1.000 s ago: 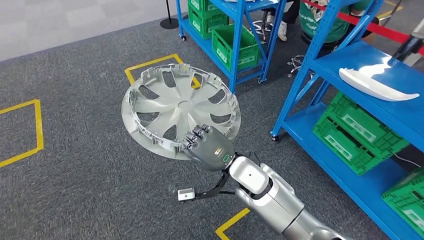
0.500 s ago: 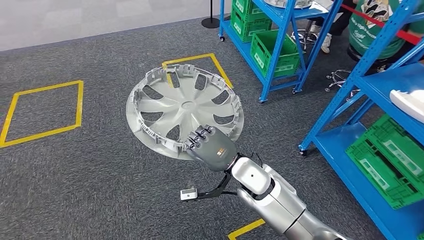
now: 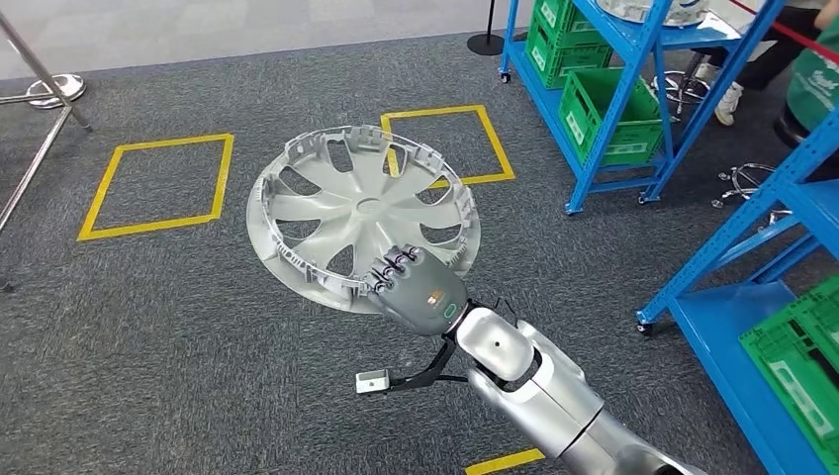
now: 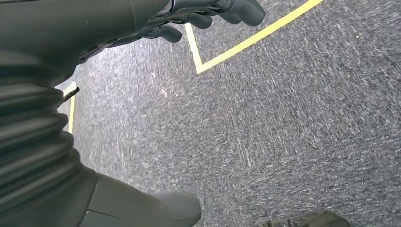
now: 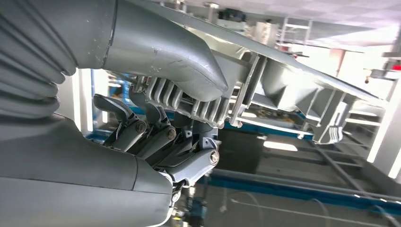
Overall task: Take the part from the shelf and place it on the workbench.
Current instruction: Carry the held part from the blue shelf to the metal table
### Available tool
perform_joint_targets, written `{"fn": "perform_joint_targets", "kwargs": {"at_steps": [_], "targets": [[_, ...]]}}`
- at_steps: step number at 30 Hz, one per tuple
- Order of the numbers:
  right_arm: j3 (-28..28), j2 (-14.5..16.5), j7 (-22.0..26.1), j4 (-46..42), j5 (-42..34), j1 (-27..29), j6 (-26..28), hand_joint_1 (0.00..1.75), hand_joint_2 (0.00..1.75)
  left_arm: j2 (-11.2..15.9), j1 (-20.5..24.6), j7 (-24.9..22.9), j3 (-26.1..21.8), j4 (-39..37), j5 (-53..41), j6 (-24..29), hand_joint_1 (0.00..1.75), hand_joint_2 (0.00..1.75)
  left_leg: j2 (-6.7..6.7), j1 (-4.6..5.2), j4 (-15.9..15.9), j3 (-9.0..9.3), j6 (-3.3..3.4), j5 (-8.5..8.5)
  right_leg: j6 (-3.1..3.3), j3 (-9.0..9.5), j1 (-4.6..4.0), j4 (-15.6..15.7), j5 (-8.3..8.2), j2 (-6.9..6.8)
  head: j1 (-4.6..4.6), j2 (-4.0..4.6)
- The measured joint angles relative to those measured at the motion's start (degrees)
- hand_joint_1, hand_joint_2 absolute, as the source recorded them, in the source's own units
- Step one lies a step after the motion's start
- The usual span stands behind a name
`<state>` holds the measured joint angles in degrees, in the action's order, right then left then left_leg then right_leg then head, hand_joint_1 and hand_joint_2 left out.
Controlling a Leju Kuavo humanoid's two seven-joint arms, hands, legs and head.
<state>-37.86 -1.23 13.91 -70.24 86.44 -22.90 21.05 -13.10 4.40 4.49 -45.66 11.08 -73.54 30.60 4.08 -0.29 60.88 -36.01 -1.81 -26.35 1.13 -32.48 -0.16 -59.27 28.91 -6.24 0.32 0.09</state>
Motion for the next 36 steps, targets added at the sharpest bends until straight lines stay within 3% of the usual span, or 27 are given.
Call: {"fn": "perform_joint_targets", "kwargs": {"at_steps": [1, 3, 5, 7, 8, 9, 10, 11, 12, 14, 16, 18, 19, 20, 21, 23, 25, 26, 28, 30, 31, 32, 34, 36], "targets": [[-0.01, 0.02, 0.0, 0.04, 0.02, -0.14, 0.03, 1.75, 1.75, 0.01, 0.08, 0.09, 0.0, 0.01, 0.0, -0.01, 0.0, 1.75, 0.48, 0.17, -1.05, 0.46, 0.45, 0.07, -0.27, 0.04, -0.21, -0.08, 0.13, -0.57, -0.05, 0.0], [-0.03, 0.06, -0.08, 0.12, 0.08, -0.29, 0.11, 1.75, 1.75, 0.01, 0.14, 0.29, 0.0, 0.0, 0.04, -0.07, 0.0, 1.75, -1.01, 0.23, -1.18, 0.32, 1.25, 0.31, -0.82, 0.21, -0.28, -0.06, 0.33, -1.62, -0.16, 0.0], [-0.04, 0.13, -0.41, 0.14, 0.31, -0.3, 0.26, 1.75, 1.75, 0.0, 0.18, 0.43, 0.0, 0.01, 0.15, -0.15, 0.0, 1.75, -2.47, 0.0, -1.41, 0.3, 1.86, 0.61, -1.51, -0.23, 0.1, -1.46, 1.48, 0.42, -0.18, 0.0], [-0.03, 0.08, -0.92, 0.14, 0.73, -0.15, 0.42, 1.75, 1.75, -0.04, 0.49, 0.49, 0.0, 0.02, 0.21, -0.22, 0.0, 1.75, -3.91, -0.25, -1.53, 0.29, 2.35, 0.8, -2.0, -2.91, 0.48, -7.37, 4.68, 4.34, -0.3, 0.0], [-0.03, 0.01, -1.09, 0.14, 0.91, 0.01, 0.46, 1.75, 1.75, -0.08, 0.68, 0.49, 0.0, 0.02, 0.21, -0.26, 0.0, 1.75, -4.68, -0.28, -1.51, 0.24, 2.48, 0.83, -2.11, -4.87, 0.55, -11.41, 6.44, 5.44, -0.36, 0.0], [-0.03, -0.06, -1.2, 0.15, 1.08, 0.21, 0.44, 1.75, 1.75, -0.11, 0.79, 0.48, 0.0, 0.01, 0.21, -0.31, 0.0, 1.75, -5.51, -0.29, -1.49, 0.21, 2.54, 0.86, -2.2, -6.68, 0.59, -14.93, 7.59, 5.91, -0.4, 0.0], [-0.04, -0.11, -1.21, 0.15, 1.2, 0.39, 0.4, 1.75, 1.75, -0.14, 0.83, 0.43, 0.0, 0.01, 0.21, -0.34, 0.0, 1.75, -6.36, -0.3, -1.45, 0.19, 2.5, 0.88, -2.24, -7.75, 0.64, -16.73, 7.71, 6.06, -0.4, 0.0], [-0.04, -0.12, -1.21, 0.15, 1.23, 0.53, 0.34, 1.75, 1.75, -0.15, 0.82, 0.39, 0.0, 0.01, 0.21, -0.33, 0.0, 1.75, -7.21, -0.34, -1.39, 0.18, 2.43, 0.92, -2.24, -7.76, 0.73, -16.33, 6.73, 6.13, -0.39, 0.0], [-0.04, -0.12, -1.21, 0.15, 1.25, 0.6, 0.26, 1.75, 1.75, -0.19, 0.82, 0.34, 0.0, 0.01, 0.21, -0.2, 0.0, 1.75, -8.1, -0.4, -1.29, 0.17, 2.3, 0.96, -2.25, -6.63, 0.89, -13.67, 4.83, 6.39, -0.4, 0.0], [-0.04, -0.12, -1.21, 0.14, 1.26, 0.62, 0.11, 1.75, 1.75, -0.3, 0.85, 0.28, 0.0, 0.01, 0.21, 0.23, 0.0, 1.75, -9.77, -0.52, -0.93, -0.02, 1.78, 0.99, -2.34, -2.96, 1.3, -5.78, 1.24, 8.38, -0.39, 0.0], [-0.04, -0.12, -1.19, 0.11, 1.29, 0.61, 0.08, 1.75, 1.75, -0.38, 0.84, 0.21, 0.0, 0.02, 0.21, 0.63, 0.0, 1.75, -11.14, -0.6, -0.79, -0.46, 0.92, 1.18, -2.15, -1.04, 1.41, -1.48, 0.13, 9.98, -0.37, 0.0], [-0.03, -0.02, -1.18, 0.01, 1.29, 0.53, 0.08, 1.75, 1.75, -0.42, 0.61, 0.15, -0.01, -0.02, 0.21, 0.68, 0.0, 1.75, -12.3, -0.81, -1.19, -0.93, -0.05, 1.65, -1.37, -0.94, 1.17, -1.09, 0.03, 9.3, -0.37, 0.0], [-0.03, 0.09, -1.19, -0.09, 1.25, 0.43, 0.07, 1.75, 1.75, -0.43, 0.44, 0.14, -0.01, -0.05, 0.21, 0.53, 0.0, 1.75, -12.05, -0.88, -1.14, -1.18, -0.38, 1.68, -0.91, -0.88, 1.1, -0.93, -0.19, 8.64, -0.36, 0.0], [-0.01, 0.25, -1.2, -0.26, 1.2, 0.34, 0.05, 1.75, 1.75, -0.43, 0.33, 0.14, -0.02, -0.08, 0.21, 0.36, 0.0, 1.75, -10.89, -0.82, -0.45, -1.66, -0.61, 1.2, -0.46, -0.81, 1.09, -0.75, -0.39, 7.99, -0.26, 0.0], [0.02, 0.38, -1.22, -0.45, 1.12, 0.27, 0.02, 1.75, 1.75, -0.4, 0.31, 0.16, -0.02, -0.09, 0.21, 0.15, 0.0, 1.75, -9.17, -0.69, 1.29, -2.54, -0.75, 0.06, -0.03, -0.81, 1.07, -0.56, -0.56, 7.27, -0.16, 0.0], [0.13, 0.5, -1.23, -0.75, 1.03, 0.24, -0.03, 1.75, 1.75, -0.32, 0.4, 0.25, -0.02, -0.1, 0.21, -0.2, 0.0, 1.75, -5.67, -0.47, 7.89, -5.37, -0.86, -3.69, 0.49, -0.84, 0.76, -0.47, -0.56, 5.73, 0.04, 0.0], [0.18, 0.5, -1.18, -0.86, 1.03, 0.3, -0.09, 1.75, 1.75, -0.25, 0.4, 0.32, -0.02, -0.11, 0.15, -0.51, 0.0, 1.75, -4.7, -0.47, 13.78, -7.69, -0.86, -6.09, 0.74, -0.86, 0.43, -0.48, -0.46, 4.06, 0.04, 0.0], [0.19, 0.51, -1.16, -0.92, 1.05, 0.32, -0.12, 1.75, 1.75, -0.22, 0.36, 0.32, -0.02, -0.11, 0.08, -0.62, 0.0, 1.75, -4.54, -0.45, 14.1, -7.54, -0.76, -5.83, 0.8, -0.84, 0.31, -0.48, -0.42, 3.26, 0.03, 0.0], [0.26, 0.52, -1.16, -1.21, 1.1, 0.32, -0.17, 1.75, 1.75, -0.11, 0.35, 0.31, -0.02, -0.08, -0.18, -0.75, 0.0, 1.75, -3.36, -0.26, 8.67, -4.14, -0.32, -2.98, 0.81, -0.72, 0.1, -0.5, -0.3, 1.78, 0.04, 0.0], [0.44, 0.54, -1.19, -1.76, 1.14, 0.32, -0.2, 1.75, 1.75, 0.01, 0.56, 0.29, -0.02, -0.03, -0.43, -0.83, 0.0, 1.75, -0.23, 0.41, 1.67, -0.24, 0.49, -0.84, 0.57, -0.56, -0.27, -0.57, -0.08, 0.46, 0.02, 0.0], [0.53, 0.56, -1.19, -2.02, 1.15, 0.31, -0.21, 1.75, 1.75, 0.04, 0.68, 0.3, -0.02, -0.01, -0.49, -0.85, 0.0, 1.75, 0.74, 0.7, -0.17, 0.69, 0.91, -0.49, 0.38, -0.5, -0.44, -0.61, 0.02, -0.18, -0.01, 0.0], [0.6, 0.6, -1.18, -2.27, 1.17, 0.3, -0.21, 1.75, 1.75, 0.07, 0.77, 0.31, -0.01, 0.01, -0.52, -0.85, 0.0, 1.75, 0.9, 0.93, -0.8, 0.87, 1.26, -0.52, 0.17, -0.44, -0.56, -0.62, 0.09, -0.85, -0.04, 0.0], [0.72, 0.79, -1.12, -2.66, 1.25, 0.21, -0.22, 1.75, 1.75, 0.11, 0.69, 0.37, 0.0, 0.01, -0.52, -0.8, 0.0, 1.75, -0.85, 0.82, -1.08, 0.81, 1.91, -0.12, -0.43, -0.24, -0.53, -0.62, 0.35, -1.83, -0.05, 0.0], [0.9, 1.0, -1.02, -2.91, 1.27, -0.01, -0.22, 1.75, 1.75, 0.17, 0.59, 0.48, 0.0, 0.03, -0.49, -0.68, 0.0, 1.75, -2.41, 0.45, -1.48, 0.93, 2.54, 0.28, -1.23, -0.85, -0.21, -2.44, 1.72, 0.72, -0.1, 0.0]]}}
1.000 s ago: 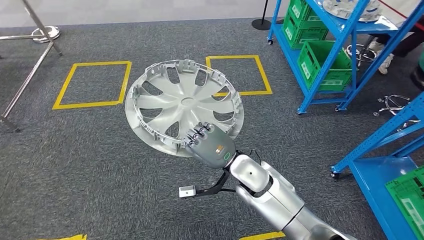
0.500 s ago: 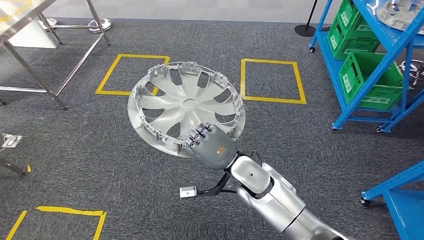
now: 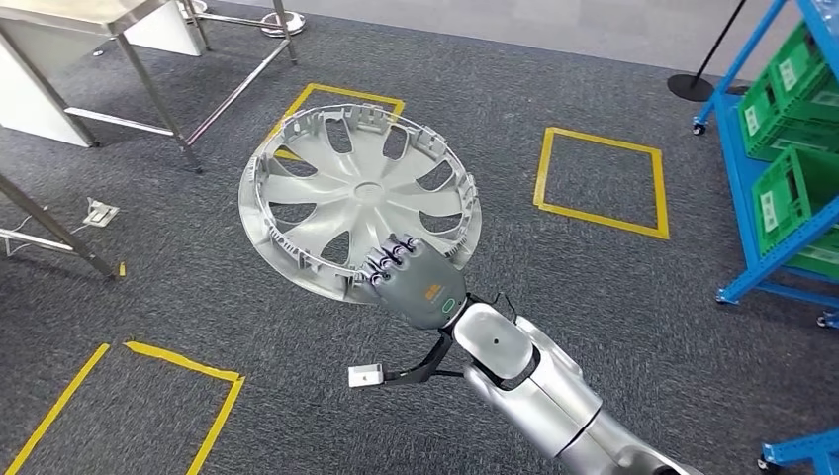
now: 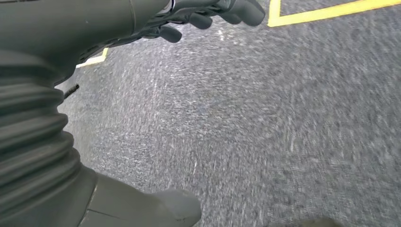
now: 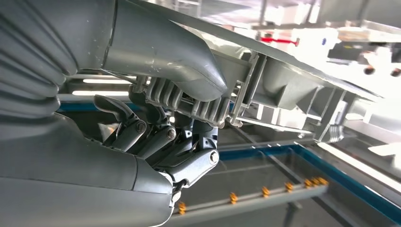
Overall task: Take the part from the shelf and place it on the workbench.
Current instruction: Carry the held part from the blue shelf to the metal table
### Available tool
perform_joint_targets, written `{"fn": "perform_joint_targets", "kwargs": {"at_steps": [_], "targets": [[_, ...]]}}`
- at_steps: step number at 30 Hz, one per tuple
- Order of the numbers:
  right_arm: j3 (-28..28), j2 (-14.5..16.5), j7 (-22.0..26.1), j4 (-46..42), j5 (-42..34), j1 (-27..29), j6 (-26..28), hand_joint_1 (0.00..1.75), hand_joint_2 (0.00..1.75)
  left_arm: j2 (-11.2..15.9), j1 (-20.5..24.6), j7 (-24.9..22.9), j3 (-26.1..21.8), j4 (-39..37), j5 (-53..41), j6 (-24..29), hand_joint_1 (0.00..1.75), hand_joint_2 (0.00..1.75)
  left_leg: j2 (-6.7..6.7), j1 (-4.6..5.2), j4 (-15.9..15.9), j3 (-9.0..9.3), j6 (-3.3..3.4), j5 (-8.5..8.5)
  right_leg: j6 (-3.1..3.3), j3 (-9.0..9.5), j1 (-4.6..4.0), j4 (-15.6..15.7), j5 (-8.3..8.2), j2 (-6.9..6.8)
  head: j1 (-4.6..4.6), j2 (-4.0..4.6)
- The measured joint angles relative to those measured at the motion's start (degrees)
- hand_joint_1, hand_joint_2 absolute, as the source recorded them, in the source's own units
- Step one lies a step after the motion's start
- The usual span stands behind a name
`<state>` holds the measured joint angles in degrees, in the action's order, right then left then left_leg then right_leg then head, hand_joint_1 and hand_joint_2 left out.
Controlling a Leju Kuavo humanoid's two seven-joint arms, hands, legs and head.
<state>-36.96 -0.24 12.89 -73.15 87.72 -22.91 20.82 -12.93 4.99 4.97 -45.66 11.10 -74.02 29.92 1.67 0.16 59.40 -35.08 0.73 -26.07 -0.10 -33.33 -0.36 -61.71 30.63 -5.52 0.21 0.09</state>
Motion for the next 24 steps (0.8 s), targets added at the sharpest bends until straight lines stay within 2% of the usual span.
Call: {"fn": "perform_joint_targets", "kwargs": {"at_steps": [2, 3, 4, 5, 6, 7, 9, 10, 11, 13, 14, 15, 17, 18, 19, 20, 21, 24], "targets": [[0.24, 0.03, 0.14, -0.05, -0.09, -0.12, 0.01, 1.75, 1.75, 0.03, 0.12, 0.2, 0.0, 0.02, 0.06, 0.12, 0.0, 1.75, -1.51, -0.26, -0.14, -0.05, 0.43, 0.25, -0.65, -2.94, 0.41, -6.35, 3.22, 4.03, -0.13, 0.0], [0.32, 0.0, 0.27, -0.04, -0.15, -0.1, 0.01, 1.75, 1.75, 0.03, 0.15, 0.3, 0.0, 0.02, 0.11, 0.14, 0.0, 1.75, -2.34, -0.29, -0.13, -0.14, 0.54, 0.3, -0.87, -4.92, 0.53, -10.31, 4.78, 4.97, -0.19, 0.0], [0.38, -0.02, 0.47, -0.02, -0.23, -0.07, 0.01, 1.75, 1.75, 0.03, 0.11, 0.39, -0.01, 0.02, 0.23, 0.18, 0.0, 1.75, -3.22, -0.31, -0.09, -0.2, 0.56, 0.33, -1.03, -6.5, 0.64, -13.3, 5.6, 5.33, -0.21, 0.0], [0.39, -0.04, 0.72, 0.01, -0.37, -0.07, 0.01, 1.75, 1.75, 0.03, 0.02, 0.45, -0.02, 0.02, 0.39, 0.24, 0.0, 1.75, -4.13, -0.34, -0.03, -0.24, 0.51, 0.37, -1.13, -7.16, 0.76, -14.3, 5.25, 5.44, -0.23, 0.0], [0.39, -0.03, 0.94, 0.03, -0.55, -0.11, 0.01, 1.75, 1.75, 0.04, -0.06, 0.5, -0.03, 0.02, 0.57, 0.31, 0.0, 1.75, -5.05, -0.39, 0.06, -0.25, 0.41, 0.42, -1.19, -6.66, 0.9, -12.96, 3.83, 5.55, -0.23, 0.0], [0.39, 0.01, 1.14, 0.08, -0.76, -0.21, 0.02, 1.75, 1.75, 0.05, -0.11, 0.55, -0.05, 0.02, 0.73, 0.43, 0.0, 1.75, -5.95, -0.48, 0.21, -0.26, 0.26, 0.44, -1.22, -5.1, 1.09, -9.56, 1.68, 5.98, -0.23, 0.0], [0.39, 0.12, 1.41, 0.28, -1.15, -0.61, 0.08, 1.75, 1.75, 0.04, -0.07, 0.59, -0.07, 0.02, 0.9, 0.81, 0.0, 1.75, -7.61, -0.61, 0.65, -0.59, -0.31, 0.46, -1.28, -1.62, 1.55, -2.02, -1.29, 8.47, -0.22, 0.0], [0.39, 0.2, 1.5, 0.45, -1.31, -0.85, 0.15, 1.75, 1.75, 0.01, -0.04, 0.58, -0.08, 0.02, 0.94, 1.09, 0.0, 1.75, -8.31, -0.67, 0.78, -0.88, -0.72, 0.54, -1.21, -0.63, 1.63, 0.28, -1.85, 9.47, -0.21, 0.0], [0.39, 0.26, 1.57, 0.62, -1.43, -1.1, 0.23, 1.75, 1.75, -0.02, -0.06, 0.56, -0.08, 0.02, 0.98, 1.36, 0.0, 1.75, -8.96, -0.72, 0.75, -1.18, -1.19, 0.7, -1.02, -0.33, 1.58, 1.18, -1.76, 10.03, -0.2, 0.0], [0.39, 0.5, 1.72, 0.92, -1.57, -1.55, 0.35, 1.75, 1.75, -0.11, -0.23, 0.45, -0.09, 0.01, 1.0, 1.76, 0.0, 1.75, -10.04, -0.85, 0.57, -1.7, -2.07, 1.09, -0.3, -0.23, 1.41, 1.54, -2.06, 8.9, -0.2, 0.0], [0.39, 0.64, 1.78, 1.05, -1.64, -1.81, 0.37, 1.75, 1.75, -0.16, -0.33, 0.39, -0.1, -0.01, 1.0, 1.86, 0.0, 1.75, -9.35, -0.74, 1.05, -2.03, -2.36, 0.92, 0.16, -0.12, 1.45, 1.76, -2.28, 8.21, -0.13, 0.0], [0.41, 0.79, 1.84, 1.17, -1.73, -2.09, 0.4, 1.75, 1.75, -0.21, -0.33, 0.34, -0.1, -0.02, 0.99, 1.92, 0.0, 1.75, -7.86, -0.63, 2.38, -2.66, -2.58, 0.17, 0.63, -0.01, 1.51, 1.99, -2.48, 7.44, 0.01, 0.0], [0.52, 0.93, 1.85, 1.49, -1.88, -2.53, 0.49, 1.75, 1.75, -0.28, -0.11, 0.33, -0.11, -0.02, 0.93, 1.97, 0.0, 1.75, -3.88, -0.43, 8.11, -5.07, -2.9, -3.15, 1.29, 0.03, 1.41, 2.24, -2.62, 5.8, 0.29, 0.0], [0.6, 0.93, 1.84, 1.67, -1.92, -2.62, 0.53, 1.75, 1.75, -0.29, 0.01, 0.34, -0.11, -0.02, 0.89, 1.97, 0.0, 1.75, -2.83, -0.51, 11.72, -6.6, -3.08, -5.05, 1.45, 0.02, 1.29, 2.24, -2.59, 4.93, 0.34, 0.0], [0.66, 0.92, 1.84, 1.86, -1.93, -2.64, 0.55, 1.75, 1.75, -0.31, 0.07, 0.36, -0.11, -0.03, 0.85, 1.97, 0.0, 1.75, -2.4, -0.6, 14.7, -7.86, -3.24, -6.33, 1.51, 0.01, 1.21, 2.24, -2.55, 4.06, 0.34, 0.0], [0.69, 0.92, 1.83, 2.03, -1.93, -2.64, 0.56, 1.75, 1.75, -0.32, 0.05, 0.36, -0.11, -0.03, 0.82, 1.97, 0.0, 1.75, -2.2, -0.71, 16.01, -8.33, -3.37, -6.56, 1.53, 0.02, 1.18, 2.23, -2.5, 3.23, 0.34, 0.0], [0.7, 0.91, 1.82, 2.16, -1.93, -2.65, 0.56, 1.75, 1.75, -0.33, 0.02, 0.36, -0.11, -0.03, 0.81, 1.97, 0.0, 1.75, -2.07, -0.8, 15.88, -8.13, -3.46, -6.06, 1.5, 0.03, 1.18, 2.21, -2.46, 2.55, 0.35, 0.0], [0.7, 0.92, 1.78, 2.29, -1.93, -2.69, 0.57, 1.75, 1.75, -0.34, -0.04, 0.36, -0.11, -0.02, 0.81, 1.97, 0.0, 1.75, -1.81, -0.93, 13.4, -6.74, -3.57, -4.31, 1.41, 0.07, 1.19, 2.19, -2.4, 1.72, 0.36, 0.0]]}}
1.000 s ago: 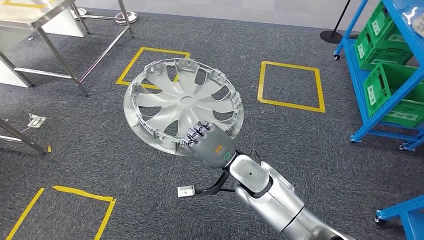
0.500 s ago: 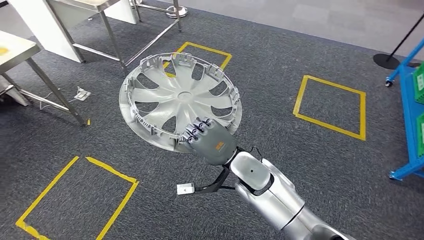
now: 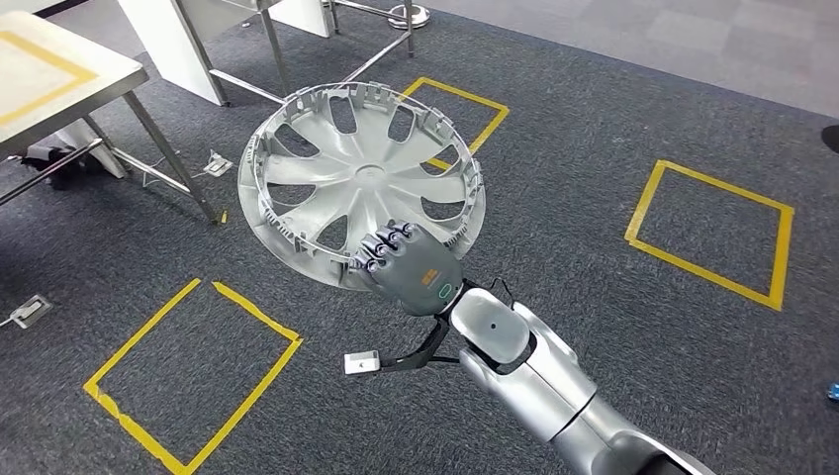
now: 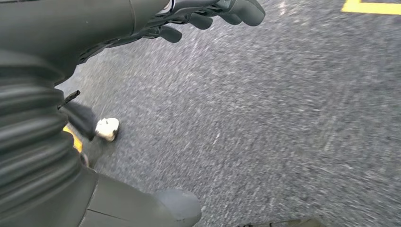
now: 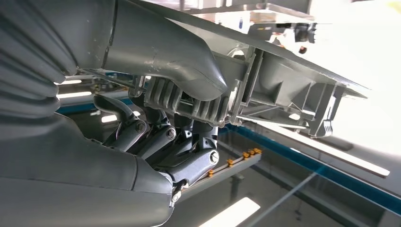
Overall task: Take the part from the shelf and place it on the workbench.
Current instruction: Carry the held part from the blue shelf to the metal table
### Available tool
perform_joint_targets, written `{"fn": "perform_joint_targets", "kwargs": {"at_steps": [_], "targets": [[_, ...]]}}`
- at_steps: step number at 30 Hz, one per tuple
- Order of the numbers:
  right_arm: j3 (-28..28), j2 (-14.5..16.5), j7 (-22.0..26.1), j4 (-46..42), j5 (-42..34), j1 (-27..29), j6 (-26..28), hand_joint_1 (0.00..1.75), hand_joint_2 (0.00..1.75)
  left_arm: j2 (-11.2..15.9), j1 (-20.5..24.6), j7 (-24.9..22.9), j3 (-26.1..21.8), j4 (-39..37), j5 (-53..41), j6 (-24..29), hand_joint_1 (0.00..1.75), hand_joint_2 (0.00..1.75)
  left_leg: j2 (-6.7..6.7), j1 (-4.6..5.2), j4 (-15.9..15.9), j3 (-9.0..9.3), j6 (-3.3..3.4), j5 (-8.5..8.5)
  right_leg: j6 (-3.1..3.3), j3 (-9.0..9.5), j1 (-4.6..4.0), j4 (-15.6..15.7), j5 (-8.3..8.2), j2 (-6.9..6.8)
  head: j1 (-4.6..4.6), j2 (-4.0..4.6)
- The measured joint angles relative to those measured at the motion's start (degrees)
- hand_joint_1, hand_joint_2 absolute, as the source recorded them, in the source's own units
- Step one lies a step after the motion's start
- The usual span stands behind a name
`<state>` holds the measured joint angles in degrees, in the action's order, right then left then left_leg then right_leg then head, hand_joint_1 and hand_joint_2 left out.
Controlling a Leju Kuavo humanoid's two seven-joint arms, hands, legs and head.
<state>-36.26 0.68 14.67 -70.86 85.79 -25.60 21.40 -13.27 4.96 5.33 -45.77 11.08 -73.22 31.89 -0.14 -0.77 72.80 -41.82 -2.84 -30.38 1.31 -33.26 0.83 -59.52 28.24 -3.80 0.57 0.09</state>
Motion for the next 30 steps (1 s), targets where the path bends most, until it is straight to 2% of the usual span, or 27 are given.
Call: {"fn": "perform_joint_targets", "kwargs": {"at_steps": [1, 2, 3, 5, 6, 7, 8, 9, 10, 11, 12, 13, 14, 15, 16, 18, 19, 21, 22, 23, 25, 26, 27, 28, 29, 30], "targets": [[0.0, 0.01, 0.0, 0.0, 0.0, 0.0, 0.0, 1.75, 1.75, 0.0, 0.0, 0.0, 0.0, 0.0, 0.01, 0.0, 0.0, 1.75, 0.03, -0.01, -0.28, 0.15, 0.0, 0.14, -0.01, 0.01, 0.0, 0.0, 0.01, -0.04, 0.0, 0.0], [0.0, 0.01, -0.01, 0.03, -0.01, -0.04, 0.0, 1.75, 1.75, -0.01, 0.02, 0.0, 0.0, 0.01, 0.01, 0.01, 0.0, 1.75, 1.0, -0.02, -3.27, 1.71, 0.01, 1.24, -0.17, 0.08, -0.03, -0.06, 0.11, -0.41, 0.0, 0.0], [0.01, 0.01, -0.01, 0.1, -0.02, -0.11, 0.0, 1.75, 1.75, -0.04, 0.09, 0.0, 0.0, 0.01, 0.01, 0.02, 0.0, 1.75, 2.21, 0.05, -6.43, 3.31, 0.37, 2.25, -0.46, 0.12, -0.22, -0.17, 0.25, -0.99, 0.0, 0.0], [0.02, 0.02, -0.02, 0.26, -0.04, -0.29, 0.02, 1.75, 1.75, -0.13, 0.18, 0.0, 0.0, 0.02, 0.0, 0.05, 0.0, 1.75, 3.47, 0.31, -12.29, 6.06, 1.67, 4.09, -1.48, 0.44, -0.57, -0.25, 0.59, -2.89, -0.04, 0.0], [0.02, 0.03, -0.03, 0.31, -0.04, -0.4, 0.03, 1.75, 1.75, -0.17, 0.18, 0.0, 0.0, 0.02, 0.0, 0.06, 0.0, 1.75, 2.88, 0.35, -12.52, 6.05, 2.45, 4.1, -2.03, 0.48, -0.6, -0.45, 0.9, -2.77, -0.1, 0.0], [0.02, 0.04, -0.04, 0.31, -0.05, -0.51, 0.07, 1.75, 1.75, -0.18, 0.17, 0.0, 0.0, 0.03, 0.0, 0.07, 0.0, 1.75, 1.89, 0.29, -12.59, 5.98, 2.95, 4.22, -2.46, 0.31, -0.42, -1.13, 1.52, -1.79, -0.16, 0.0], [0.04, 0.04, -0.07, 0.32, -0.07, -0.62, 0.09, 1.75, 1.75, -0.19, 0.23, 0.0, 0.0, 0.03, 0.0, 0.07, 0.0, 1.75, 1.22, 0.15, -12.71, 6.03, 3.32, 4.37, -2.74, -0.42, -0.24, -2.83, 2.63, -0.12, -0.23, 0.0], [0.1, -0.01, -0.11, 0.37, -0.07, -0.68, 0.11, 1.75, 1.75, -0.2, 0.33, 0.0, 0.0, 0.03, -0.03, 0.07, 0.0, 1.75, 0.53, 0.06, -12.77, 6.03, 3.58, 4.48, -2.91, -1.78, -0.11, -5.7, 4.15, 1.79, -0.32, 0.0], [0.16, -0.09, -0.17, 0.45, -0.07, -0.67, 0.13, 1.75, 1.75, -0.2, 0.43, -0.01, 0.0, 0.03, -0.09, 0.07, 0.0, 1.75, -0.18, 0.07, -12.76, 5.98, 3.78, 4.55, -2.95, -3.62, -0.06, -9.34, 5.76, 2.96, -0.37, 0.0], [0.22, -0.21, -0.25, 0.57, -0.06, -0.59, 0.14, 1.75, 1.75, -0.21, 0.48, -0.08, 0.0, 0.02, -0.19, 0.07, 0.0, 1.75, -0.93, 0.09, -12.75, 5.93, 3.9, 4.6, -2.96, -5.53, -0.07, -12.99, 7.07, 3.48, -0.41, 0.0], [0.26, -0.36, -0.34, 0.71, -0.04, -0.47, 0.16, 1.75, 1.75, -0.21, 0.45, -0.21, 0.0, 0.02, -0.34, 0.04, 0.0, 1.75, -1.77, 0.12, -12.72, 5.91, 3.95, 4.63, -2.93, -6.99, -0.08, -15.55, 7.54, 3.67, -0.43, 0.0], [0.28, -0.52, -0.43, 0.81, -0.02, -0.35, 0.17, 1.75, 1.75, -0.21, 0.38, -0.36, 0.0, 0.02, -0.49, 0.02, 0.0, 1.75, -2.62, 0.14, -12.68, 5.89, 3.95, 4.66, -2.85, -7.55, -0.07, -16.14, 6.95, 3.74, -0.43, 0.0], [0.32, -0.69, -0.51, 0.9, -0.01, -0.28, 0.2, 1.75, 1.75, -0.2, 0.32, -0.51, 0.0, 0.02, -0.61, 0.0, 0.0, 1.75, -3.45, 0.15, -12.61, 5.88, 3.92, 4.69, -2.72, -7.09, -0.05, -14.73, 5.5, 3.82, -0.44, 0.0], [0.38, -0.86, -0.56, 1.02, 0.0, -0.29, 0.24, 1.75, 1.75, -0.21, 0.29, -0.63, 0.0, 0.01, -0.69, -0.02, 0.0, 1.75, -4.31, 0.14, -12.53, 5.86, 3.82, 4.74, -2.53, -5.58, 0.0, -11.3, 3.33, 4.23, -0.45, 0.0], [0.46, -0.99, -0.59, 1.17, -0.02, -0.39, 0.35, 1.75, 1.75, -0.23, 0.28, -0.69, 0.0, 0.0, -0.73, -0.02, 0.0, 1.75, -5.07, 0.1, -12.44, 5.78, 3.65, 4.8, -2.32, -3.78, 0.09, -7.34, 1.67, 5.46, -0.45, 0.0], [0.65, -1.14, -0.6, 1.51, -0.06, -0.66, 0.69, 1.75, 1.75, -0.24, 0.36, -0.76, 0.0, 0.01, -0.73, 0.02, 0.0, 1.75, -6.42, 0.07, -12.31, 5.36, 2.97, 5.04, -2.17, -1.37, 0.14, -1.74, -0.09, 7.44, -0.47, 0.0], [0.73, -1.16, -0.59, 1.66, -0.08, -0.78, 0.84, 1.75, 1.75, -0.23, 0.38, -0.73, 0.0, 0.02, -0.71, 0.04, 0.0, 1.75, -6.95, -0.01, -12.41, 5.12, 2.53, 5.23, -2.12, -1.07, 0.06, -0.93, -0.03, 7.91, -0.47, 0.0], [0.8, -1.02, -0.54, 2.03, -0.04, -1.13, 0.98, 1.75, 1.75, -0.17, 0.34, -0.62, 0.0, 0.03, -0.67, 0.14, 0.0, 1.75, -7.65, -0.13, -12.75, 4.7, 1.66, 5.65, -1.67, -1.0, -0.07, -0.6, -0.43, 6.76, -0.5, 0.0], [0.81, -0.87, -0.54, 2.27, -0.02, -1.37, 1.01, 1.75, 1.75, -0.15, 0.29, -0.58, 0.0, 0.02, -0.67, 0.21, 0.0, 1.75, -6.81, -0.07, -12.6, 4.43, 1.34, 5.54, -1.29, -0.9, -0.03, -0.38, -0.65, 6.16, -0.46, 0.0], [0.81, -0.7, -0.55, 2.5, -0.01, -1.6, 1.05, 1.75, 1.75, -0.13, 0.31, -0.55, 0.0, 0.01, -0.66, 0.3, 0.0, 1.75, -5.27, 0.03, -11.59, 3.83, 1.06, 4.83, -0.86, -0.87, 0.05, -0.14, -0.85, 5.44, -0.36, 0.0], [0.82, -0.52, -0.67, 2.96, 0.02, -1.85, 1.15, 1.75, 1.75, -0.1, 0.5, -0.5, 0.0, 0.01, -0.66, 0.42, 0.0, 1.75, -1.62, 0.18, -6.13, 1.29, 0.66, 1.55, -0.29, -0.83, 0.04, 0.09, -0.95, 3.83, -0.19, 0.0], [0.83, -0.5, -0.67, 3.2, 0.03, -1.88, 1.2, 1.75, 1.75, -0.1, 0.61, -0.46, 0.0, 0.01, -0.66, 0.44, 0.0, 1.75, -0.77, 0.17, -2.25, -0.43, 0.47, -0.35, -0.13, -0.85, -0.03, 0.09, -0.91, 2.94, -0.14, 0.0], [0.83, -0.5, -0.65, 3.47, 0.05, -1.88, 1.2, 1.75, 1.75, -0.09, 0.65, -0.44, 0.0, 0.01, -0.66, 0.43, 0.0, 1.75, -0.47, 0.13, 1.0, -1.81, 0.32, -1.6, -0.07, -0.86, -0.08, 0.08, -0.88, 2.06, -0.14, 0.0], [0.83, -0.49, -0.6, 3.72, 0.08, -1.89, 1.21, 1.75, 1.75, -0.07, 0.64, -0.43, 0.0, 0.01, -0.66, 0.43, 0.0, 1.75, -0.33, 0.11, 2.56, -2.35, 0.22, -1.83, -0.07, -0.87, -0.1, 0.07, -0.86, 1.2, -0.14, 0.0], [0.83, -0.48, -0.56, 3.91, 0.09, -1.93, 1.21, 1.75, 1.75, -0.04, 0.6, -0.4, 0.0, 0.01, -0.66, 0.42, 0.0, 1.75, -0.12, 0.1, 1.84, -1.74, 0.18, -0.99, -0.1, -0.86, -0.1, 0.05, -0.83, 0.39, -0.14, 0.0], [0.83, -0.46, -0.55, 4.06, 0.09, -1.99, 1.22, 1.75, 1.75, 0.02, 0.57, -0.38, 0.0, 0.02, -0.65, 0.42, 0.0, 1.75, 0.41, 0.09, -1.12, 0.0, 0.19, 0.64, -0.19, -0.81, -0.1, 0.02, -0.77, -0.39, -0.14, 0.0]]}}
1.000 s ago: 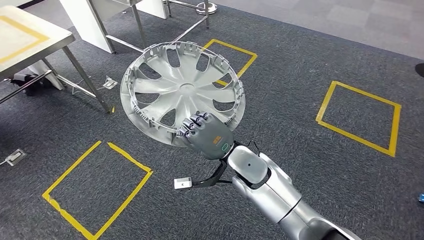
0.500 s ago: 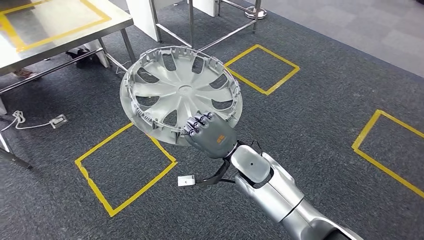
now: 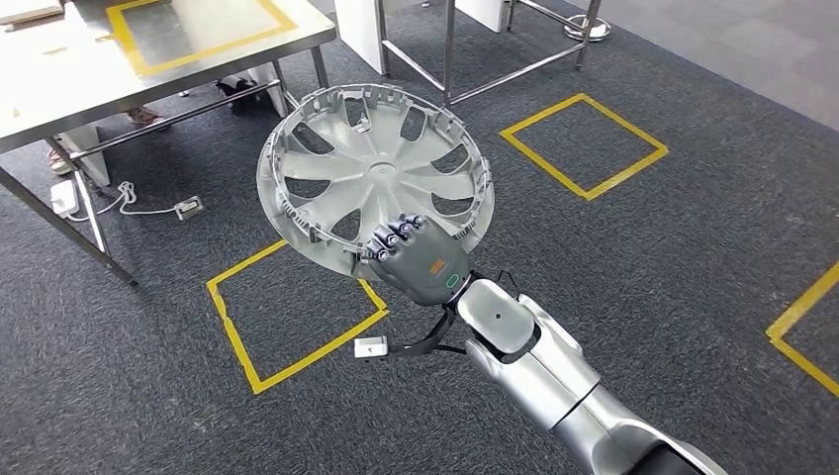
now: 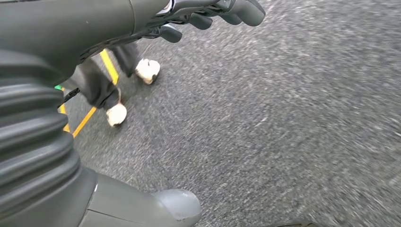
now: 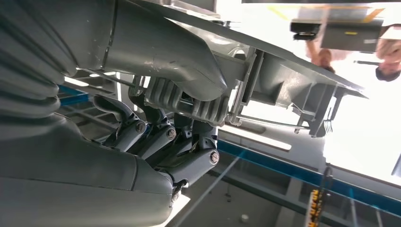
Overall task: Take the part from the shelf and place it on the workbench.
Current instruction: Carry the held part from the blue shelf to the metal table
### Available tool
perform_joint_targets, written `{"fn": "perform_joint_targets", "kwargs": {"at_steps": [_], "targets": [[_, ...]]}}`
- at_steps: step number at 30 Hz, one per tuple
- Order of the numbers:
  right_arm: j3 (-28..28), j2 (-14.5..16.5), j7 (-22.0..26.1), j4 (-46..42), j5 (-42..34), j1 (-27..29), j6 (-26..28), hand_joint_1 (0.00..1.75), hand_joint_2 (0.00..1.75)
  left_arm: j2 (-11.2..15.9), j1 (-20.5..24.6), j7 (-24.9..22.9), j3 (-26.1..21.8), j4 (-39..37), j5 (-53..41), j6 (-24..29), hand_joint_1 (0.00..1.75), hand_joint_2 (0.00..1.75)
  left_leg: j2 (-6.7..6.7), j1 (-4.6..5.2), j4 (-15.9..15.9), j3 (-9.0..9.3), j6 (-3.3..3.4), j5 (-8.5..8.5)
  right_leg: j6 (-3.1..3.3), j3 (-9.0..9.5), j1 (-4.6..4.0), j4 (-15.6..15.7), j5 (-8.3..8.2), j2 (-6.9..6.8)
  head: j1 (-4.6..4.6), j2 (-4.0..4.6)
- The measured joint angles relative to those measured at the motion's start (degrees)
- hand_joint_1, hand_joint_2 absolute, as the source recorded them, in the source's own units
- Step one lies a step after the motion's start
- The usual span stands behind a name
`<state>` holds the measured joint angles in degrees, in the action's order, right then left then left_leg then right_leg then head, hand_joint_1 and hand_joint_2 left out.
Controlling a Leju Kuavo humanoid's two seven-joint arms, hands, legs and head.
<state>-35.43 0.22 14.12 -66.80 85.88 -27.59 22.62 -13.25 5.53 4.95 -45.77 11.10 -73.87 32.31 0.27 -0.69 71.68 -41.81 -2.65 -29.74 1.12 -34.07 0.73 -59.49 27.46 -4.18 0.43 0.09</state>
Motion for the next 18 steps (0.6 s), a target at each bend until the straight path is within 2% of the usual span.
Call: {"fn": "perform_joint_targets", "kwargs": {"at_steps": [2, 3, 4, 6, 7, 8, 9, 10, 11, 12, 13, 14, 15, 16, 18], "targets": [[0.0, 0.04, 0.02, 0.15, -0.01, -0.18, 0.01, 1.75, 1.75, 0.12, 0.07, 0.05, 0.0, 0.02, 0.01, 0.01, 0.0, 1.75, 2.5, 0.19, -7.71, 4.33, 0.38, 2.76, -0.37, 0.15, -0.22, -0.13, 0.22, -1.33, 0.02, 0.0], [-0.01, 0.05, 0.06, 0.2, -0.01, -0.29, 0.04, 1.75, 1.75, 0.16, 0.15, 0.09, 0.0, 0.02, 0.02, 0.02, 0.0, 1.75, 3.47, 0.33, -10.26, 5.67, 0.86, 3.42, -0.64, 0.22, -0.4, -0.19, 0.33, -1.93, -0.01, 0.0], [-0.01, 0.09, 0.09, 0.27, -0.01, -0.4, 0.08, 1.75, 1.75, 0.17, 0.21, 0.14, 0.0, 0.02, 0.03, 0.02, 0.0, 1.75, 3.93, 0.47, -11.38, 6.18, 1.38, 3.53, -0.93, 0.31, -0.62, -0.22, 0.4, -2.48, -0.05, 0.0], [-0.02, 0.21, 0.13, 0.43, -0.02, -0.64, 0.26, 1.75, 1.75, 0.19, 0.22, 0.31, -0.02, 0.02, 0.39, 0.02, 0.0, 1.75, 2.7, 0.57, -11.59, 6.01, 2.42, 3.7, -1.59, 0.59, -0.72, -0.11, 0.5, -3.72, -0.13, 0.0], [-0.03, 0.31, 0.13, 0.49, -0.05, -0.79, 0.38, 1.75, 1.75, 0.19, 0.16, 0.41, -0.07, 0.02, 0.71, 0.03, 0.0, 1.75, 1.96, 0.47, -11.71, 6.0, 2.79, 3.84, -1.98, 0.68, -0.59, -0.26, 0.75, -3.42, -0.16, 0.0], [-0.03, 0.41, 0.14, 0.53, -0.11, -0.96, 0.56, 1.75, 1.75, 0.21, 0.13, 0.52, -0.14, 0.02, 1.04, 0.05, 0.0, 1.75, 1.24, 0.33, -11.85, 6.03, 3.13, 3.99, -2.32, 0.49, -0.4, -1.01, 1.43, -2.26, -0.18, 0.0], [-0.04, 0.5, 0.13, 0.58, -0.2, -1.12, 0.79, 1.75, 1.75, 0.23, 0.17, 0.62, -0.24, 0.03, 1.24, 0.09, 0.0, 1.75, 0.57, 0.15, -11.99, 6.07, 3.46, 4.16, -2.62, -0.24, -0.25, -2.86, 2.65, -0.52, -0.26, 0.0], [-0.04, 0.54, 0.13, 0.68, -0.3, -1.24, 1.01, 1.75, 1.75, 0.25, 0.23, 0.71, -0.33, 0.03, 1.34, 0.15, 0.0, 1.75, -0.11, 0.03, -12.04, 6.02, 3.67, 4.25, -2.83, -1.61, -0.12, -5.99, 4.37, 1.55, -0.36, 0.0], [-0.04, 0.54, 0.15, 0.83, -0.37, -1.27, 1.21, 1.75, 1.75, 0.26, 0.33, 0.79, -0.4, 0.03, 1.48, 0.22, 0.0, 1.75, -0.84, 0.0, -12.03, 5.94, 3.81, 4.31, -2.91, -3.44, -0.12, -9.9, 6.22, 2.93, -0.42, 0.0], [-0.04, 0.52, 0.21, 1.01, -0.42, -1.22, 1.38, 1.75, 1.75, 0.27, 0.39, 0.89, -0.5, 0.03, 1.72, 0.27, 0.0, 1.75, -1.66, 0.01, -12.0, 5.87, 3.91, 4.36, -2.94, -5.31, -0.15, -13.67, 7.59, 3.61, -0.48, 0.0], [-0.05, 0.5, 0.33, 1.22, -0.44, -1.14, 1.59, 1.75, 1.75, 0.27, 0.4, 1.03, -0.73, 0.02, 2.16, 0.31, 0.0, 1.75, -2.42, 0.03, -11.94, 5.82, 3.93, 4.38, -2.89, -6.56, -0.18, -15.97, 7.99, 3.9, -0.49, 0.0], [-0.05, 0.49, 0.49, 1.39, -0.5, -1.08, 1.86, 1.75, 1.75, 0.28, 0.38, 1.24, -1.01, 0.02, 2.61, 0.35, 0.0, 1.75, -3.11, 0.04, -11.85, 5.78, 3.92, 4.39, -2.77, -6.79, -0.2, -16.07, 7.19, 3.99, -0.49, 0.0], [-0.05, 0.5, 0.7, 1.51, -0.66, -1.05, 2.21, 1.75, 1.75, 0.28, 0.37, 1.52, -1.29, 0.02, 2.94, 0.44, 0.0, 1.75, -3.74, 0.04, -11.74, 5.77, 3.91, 4.4, -2.59, -5.89, -0.19, -13.86, 5.39, 4.05, -0.5, 0.0], [-0.05, 0.5, 1.03, 1.57, -1.07, -1.06, 2.67, 1.75, 1.75, 0.27, 0.37, 1.83, -1.51, 0.02, 3.11, 0.57, 0.0, 1.75, -4.24, 0.04, -11.62, 5.77, 3.86, 4.38, -2.36, -4.07, -0.17, -9.79, 3.16, 4.19, -0.52, 0.0], [-0.04, 0.59, 1.78, 1.6, -2.15, -1.12, 3.53, 1.75, 1.75, 0.26, 0.38, 2.29, -1.61, 0.02, 3.06, 0.86, 0.0, 1.75, -5.08, 0.13, -11.42, 5.57, 3.41, 4.41, -1.93, -0.94, -0.24, -2.74, 0.69, 4.73, -0.52, 0.0]]}}
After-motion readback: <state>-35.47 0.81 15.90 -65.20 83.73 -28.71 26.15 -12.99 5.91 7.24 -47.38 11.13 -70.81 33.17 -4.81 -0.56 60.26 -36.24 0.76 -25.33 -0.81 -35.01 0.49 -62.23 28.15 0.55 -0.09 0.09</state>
